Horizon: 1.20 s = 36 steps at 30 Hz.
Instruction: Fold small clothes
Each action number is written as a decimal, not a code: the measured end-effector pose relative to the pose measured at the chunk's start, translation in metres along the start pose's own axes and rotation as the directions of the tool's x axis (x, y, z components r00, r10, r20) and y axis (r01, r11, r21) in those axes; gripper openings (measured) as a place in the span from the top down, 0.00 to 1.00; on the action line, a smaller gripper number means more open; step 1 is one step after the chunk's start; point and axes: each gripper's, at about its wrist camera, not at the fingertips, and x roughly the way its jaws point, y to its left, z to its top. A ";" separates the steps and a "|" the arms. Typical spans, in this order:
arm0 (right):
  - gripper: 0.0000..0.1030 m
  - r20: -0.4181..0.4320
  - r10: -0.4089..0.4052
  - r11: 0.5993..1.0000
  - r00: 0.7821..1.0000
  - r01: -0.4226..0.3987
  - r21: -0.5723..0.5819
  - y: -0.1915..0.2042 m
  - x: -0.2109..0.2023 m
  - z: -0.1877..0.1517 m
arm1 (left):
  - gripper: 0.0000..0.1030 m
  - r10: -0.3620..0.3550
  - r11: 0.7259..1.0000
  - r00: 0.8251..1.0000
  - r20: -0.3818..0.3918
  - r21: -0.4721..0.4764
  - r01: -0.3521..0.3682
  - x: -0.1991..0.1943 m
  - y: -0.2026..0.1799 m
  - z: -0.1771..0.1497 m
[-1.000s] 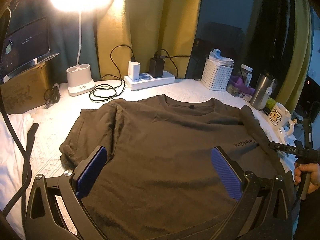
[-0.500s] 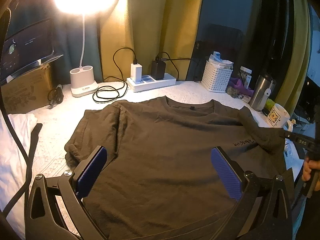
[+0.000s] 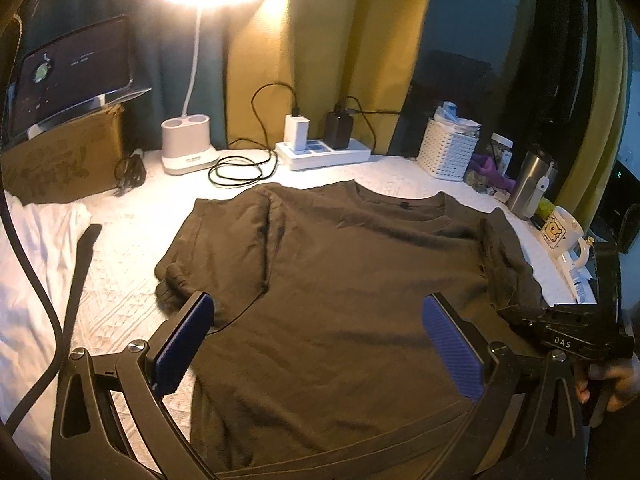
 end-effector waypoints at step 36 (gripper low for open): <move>0.17 -0.030 0.000 1.000 1.000 0.001 0.027 0.007 0.072 0.098 | 0.01 0.085 0.991 0.987 -0.134 -0.095 -0.098 0.079 0.098 0.031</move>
